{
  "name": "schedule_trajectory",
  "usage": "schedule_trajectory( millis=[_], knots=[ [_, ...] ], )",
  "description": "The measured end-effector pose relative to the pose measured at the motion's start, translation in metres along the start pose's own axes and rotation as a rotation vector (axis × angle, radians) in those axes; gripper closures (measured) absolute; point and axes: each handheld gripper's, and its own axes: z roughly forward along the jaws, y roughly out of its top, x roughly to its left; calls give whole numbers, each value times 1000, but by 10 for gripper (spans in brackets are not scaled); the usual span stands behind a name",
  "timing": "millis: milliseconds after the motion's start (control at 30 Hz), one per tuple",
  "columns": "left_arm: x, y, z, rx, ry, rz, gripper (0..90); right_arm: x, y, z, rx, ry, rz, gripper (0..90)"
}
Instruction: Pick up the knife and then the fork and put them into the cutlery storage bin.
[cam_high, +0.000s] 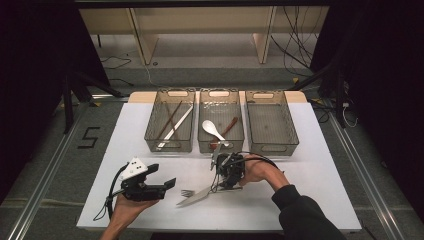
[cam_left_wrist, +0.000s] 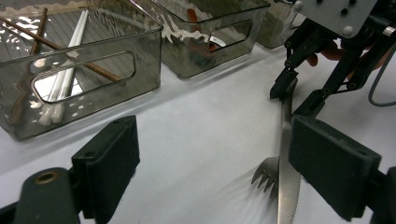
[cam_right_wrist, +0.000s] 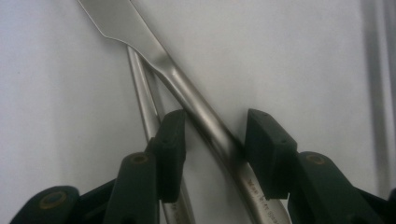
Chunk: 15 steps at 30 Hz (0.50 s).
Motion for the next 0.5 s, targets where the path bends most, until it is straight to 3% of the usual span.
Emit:
schedule_trajectory(
  millis=[167, 500],
  knots=[
    [0, 0, 0, -2, 0, -2, 162, 4, 2, -1, 23, -3, -3, 668],
    [0, 0, 0, -1, 1, 2, 162, 15, 8, -1, 55, -32, -74, 756]
  ],
)
